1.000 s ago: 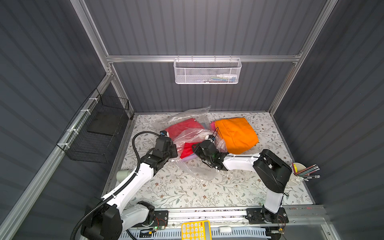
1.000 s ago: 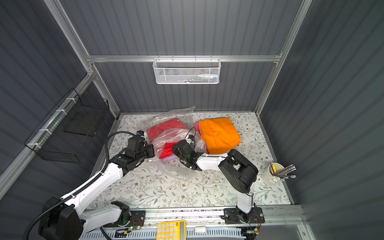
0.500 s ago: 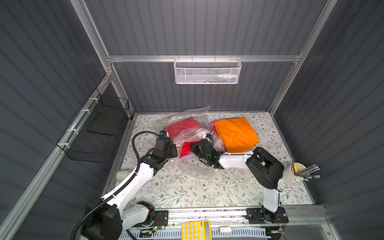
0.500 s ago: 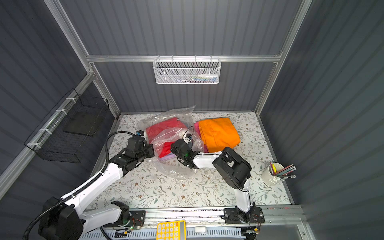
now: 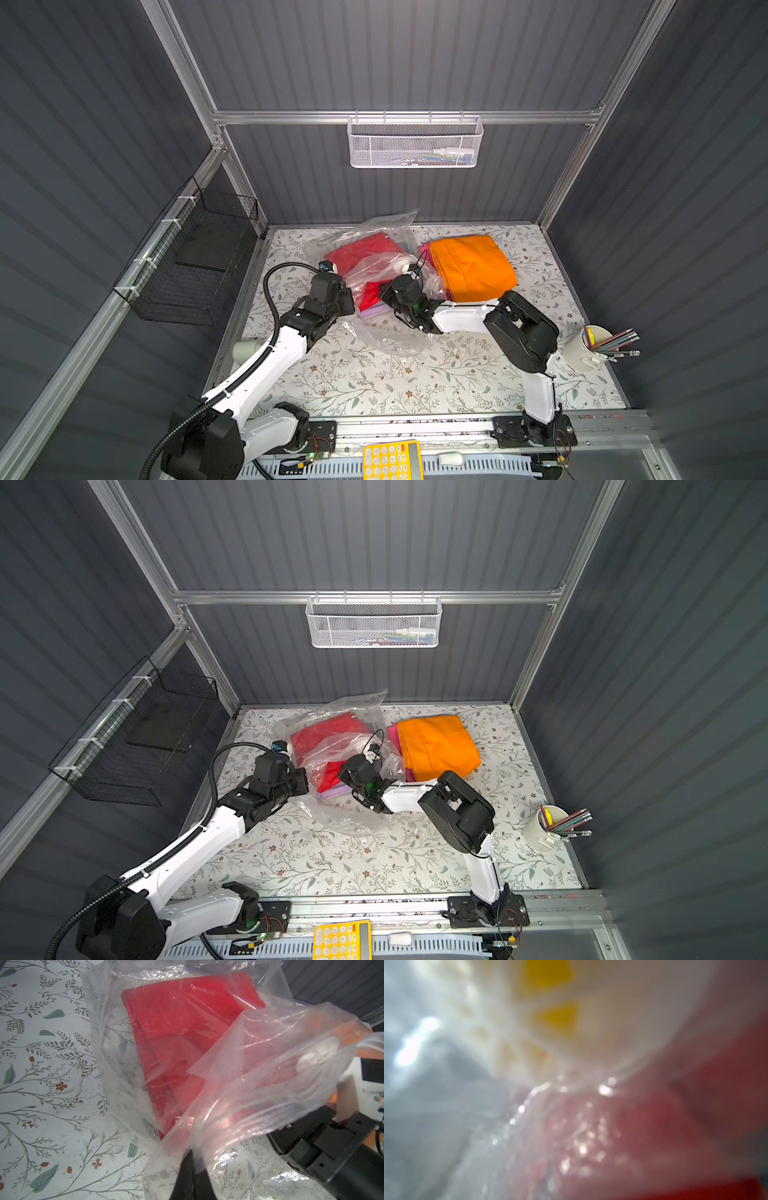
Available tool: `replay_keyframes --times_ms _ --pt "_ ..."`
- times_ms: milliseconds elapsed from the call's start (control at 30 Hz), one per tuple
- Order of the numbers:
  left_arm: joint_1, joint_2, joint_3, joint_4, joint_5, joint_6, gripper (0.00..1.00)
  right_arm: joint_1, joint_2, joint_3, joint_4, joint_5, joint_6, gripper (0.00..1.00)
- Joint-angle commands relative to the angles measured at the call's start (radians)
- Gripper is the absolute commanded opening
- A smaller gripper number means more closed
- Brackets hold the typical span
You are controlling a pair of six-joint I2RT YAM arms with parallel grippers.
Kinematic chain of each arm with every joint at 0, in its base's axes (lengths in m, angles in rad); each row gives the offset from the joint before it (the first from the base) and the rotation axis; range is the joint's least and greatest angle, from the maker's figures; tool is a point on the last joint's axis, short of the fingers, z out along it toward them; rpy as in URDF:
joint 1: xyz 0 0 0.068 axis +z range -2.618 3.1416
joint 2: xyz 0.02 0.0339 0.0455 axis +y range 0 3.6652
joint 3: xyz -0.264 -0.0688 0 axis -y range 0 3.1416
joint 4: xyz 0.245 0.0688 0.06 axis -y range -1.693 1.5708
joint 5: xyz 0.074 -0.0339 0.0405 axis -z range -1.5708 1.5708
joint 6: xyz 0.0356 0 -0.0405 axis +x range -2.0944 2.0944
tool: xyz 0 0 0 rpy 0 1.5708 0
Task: Take the trousers out of the vacuum bag
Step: Take out the trousers from the vacuum bag.
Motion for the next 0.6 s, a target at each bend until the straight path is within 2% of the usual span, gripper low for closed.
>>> replay_keyframes --times_ms 0,200,300,467,567 --pt "0.007 -0.010 -0.022 -0.020 -0.028 -0.009 0.00 -0.033 -0.103 0.028 -0.002 0.017 -0.064 0.00" --pt "0.007 -0.009 -0.020 -0.016 -0.038 -0.003 0.00 -0.032 -0.240 -0.031 -0.011 0.009 -0.106 0.00" --pt "0.007 -0.009 -0.016 -0.020 -0.040 0.000 0.00 -0.019 -0.217 -0.026 -0.022 0.008 -0.096 0.00" --pt "0.007 -0.006 -0.007 -0.020 -0.039 0.003 0.00 -0.003 -0.129 0.015 -0.024 -0.062 -0.028 0.00" --pt "0.007 -0.006 -0.006 -0.018 -0.041 0.003 0.00 -0.006 -0.155 0.003 -0.036 -0.052 -0.037 0.00"
